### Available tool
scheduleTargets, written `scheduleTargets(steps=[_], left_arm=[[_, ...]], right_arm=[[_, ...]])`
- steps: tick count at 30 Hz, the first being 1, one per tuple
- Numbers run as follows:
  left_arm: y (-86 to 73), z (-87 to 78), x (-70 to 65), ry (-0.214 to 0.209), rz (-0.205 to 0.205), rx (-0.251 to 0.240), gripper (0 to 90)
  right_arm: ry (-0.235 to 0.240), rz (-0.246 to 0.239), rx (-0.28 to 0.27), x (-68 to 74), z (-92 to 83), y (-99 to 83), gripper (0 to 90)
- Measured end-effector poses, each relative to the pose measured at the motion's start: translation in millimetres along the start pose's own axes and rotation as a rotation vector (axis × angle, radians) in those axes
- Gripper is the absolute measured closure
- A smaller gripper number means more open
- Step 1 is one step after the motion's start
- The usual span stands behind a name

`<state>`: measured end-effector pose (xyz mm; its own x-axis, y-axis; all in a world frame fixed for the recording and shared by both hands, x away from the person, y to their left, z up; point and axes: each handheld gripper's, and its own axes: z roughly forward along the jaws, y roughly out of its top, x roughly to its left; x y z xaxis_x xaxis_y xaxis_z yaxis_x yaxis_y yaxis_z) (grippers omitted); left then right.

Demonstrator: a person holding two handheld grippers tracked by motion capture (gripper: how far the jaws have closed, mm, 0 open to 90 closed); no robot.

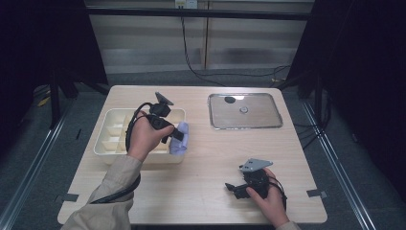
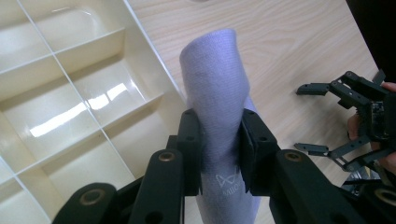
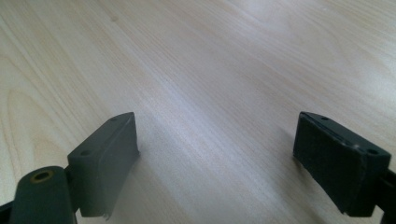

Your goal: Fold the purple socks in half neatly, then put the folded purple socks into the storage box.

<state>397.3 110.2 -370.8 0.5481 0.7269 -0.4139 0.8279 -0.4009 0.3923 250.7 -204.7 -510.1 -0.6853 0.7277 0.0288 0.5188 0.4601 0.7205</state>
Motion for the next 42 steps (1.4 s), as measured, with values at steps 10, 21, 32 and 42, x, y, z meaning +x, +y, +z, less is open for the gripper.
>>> scheduleTargets(steps=[10,21,32,42], left_arm=[[0.9,2.8,10.8,0.005,-0.011,0.004,72.3],[2.6,4.5,14.2,0.017,-0.020,-0.006,72.2],[1.6,6.1,20.3,0.024,-0.026,-0.002,72.2],[2.8,11.1,20.3,0.020,-0.031,0.006,72.3]], right_arm=[[-0.001,-0.003,-0.001,-0.2,0.1,-0.1,13.2],[0.000,-0.002,-0.001,-0.2,0.1,-0.1,13.3],[0.001,-0.002,-0.001,-0.2,0.1,-0.1,13.3],[0.002,-0.001,-0.003,-0.2,0.2,-0.1,13.3]])
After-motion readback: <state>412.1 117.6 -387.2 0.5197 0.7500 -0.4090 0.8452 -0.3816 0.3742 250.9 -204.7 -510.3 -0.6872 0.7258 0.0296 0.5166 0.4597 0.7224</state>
